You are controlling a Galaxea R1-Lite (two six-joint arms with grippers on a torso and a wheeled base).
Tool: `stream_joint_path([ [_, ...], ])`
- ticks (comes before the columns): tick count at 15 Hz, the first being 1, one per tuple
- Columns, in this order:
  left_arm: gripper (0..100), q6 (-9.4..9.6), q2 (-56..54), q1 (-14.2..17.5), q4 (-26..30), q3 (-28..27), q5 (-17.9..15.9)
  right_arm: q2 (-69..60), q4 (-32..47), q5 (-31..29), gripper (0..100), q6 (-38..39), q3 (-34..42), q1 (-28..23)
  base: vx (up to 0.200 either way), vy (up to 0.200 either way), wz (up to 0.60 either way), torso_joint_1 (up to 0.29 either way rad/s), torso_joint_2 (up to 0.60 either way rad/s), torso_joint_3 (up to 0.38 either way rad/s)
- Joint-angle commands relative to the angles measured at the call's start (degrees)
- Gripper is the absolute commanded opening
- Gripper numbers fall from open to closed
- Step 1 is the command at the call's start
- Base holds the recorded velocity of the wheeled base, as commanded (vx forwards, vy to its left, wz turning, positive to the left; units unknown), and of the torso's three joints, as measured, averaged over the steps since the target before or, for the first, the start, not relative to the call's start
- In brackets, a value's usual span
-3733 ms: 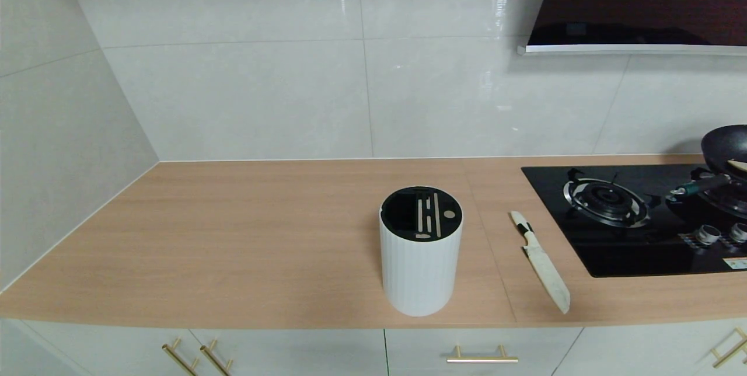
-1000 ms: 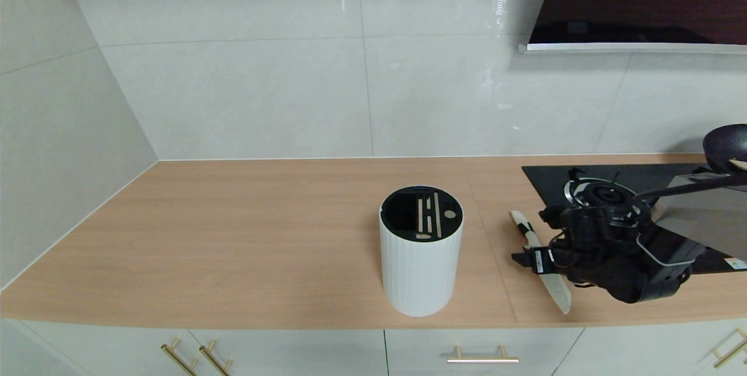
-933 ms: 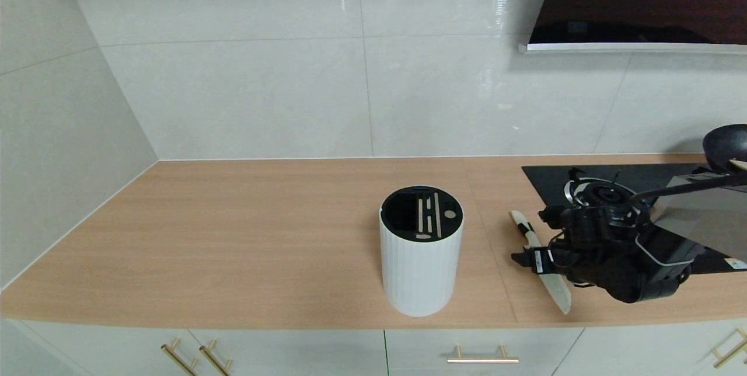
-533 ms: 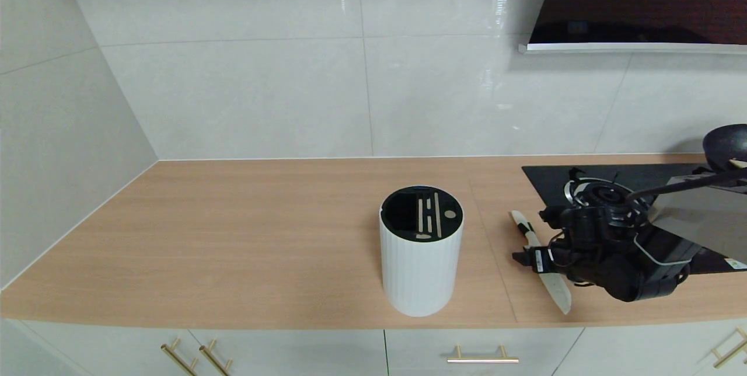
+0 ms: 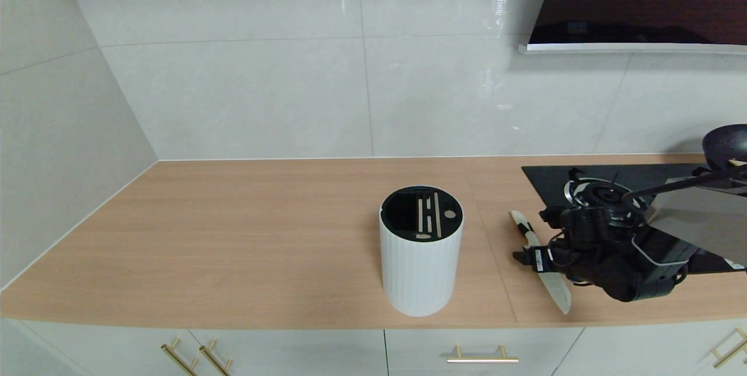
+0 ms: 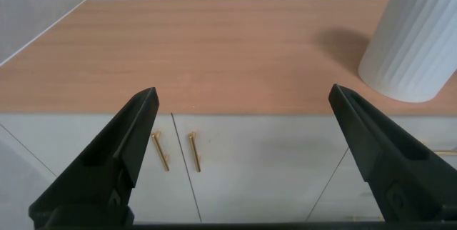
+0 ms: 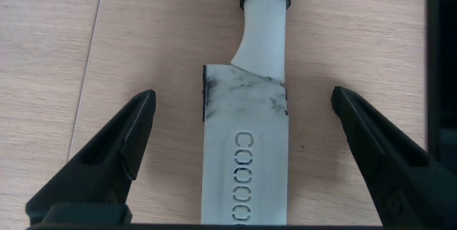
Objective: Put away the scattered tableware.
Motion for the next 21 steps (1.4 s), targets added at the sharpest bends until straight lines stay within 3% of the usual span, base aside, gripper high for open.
stream_joint_path([
  [1,100,-0.01,0.0,0.0,0.0,0.0,0.0,0.4,0.1,0.0,100,-0.1,0.0,0.0,0.000,0.000,0.00,0.000,0.00,0.000],
  [4,100,-0.10,0.0,0.0,0.0,0.0,0.0,0.7,0.1,-0.2,100,-0.3,0.1,0.0,0.000,0.000,0.00,0.000,0.00,0.000],
  [5,100,-0.01,0.0,0.0,0.0,0.0,0.0,0.8,0.1,-0.2,0,-0.4,0.1,0.0,0.000,0.000,0.00,0.000,0.00,0.000],
  [16,100,-0.01,0.0,0.0,0.0,0.0,0.0,0.9,-3.6,-2.4,0,-3.9,1.6,0.4,0.000,0.000,0.00,0.000,0.00,0.000],
  [21,100,0.08,0.0,0.0,-0.1,0.0,0.0,-7.0,-10.6,-3.7,0,-3.7,6.4,0.9,0.000,0.000,0.00,0.000,0.00,0.000],
])
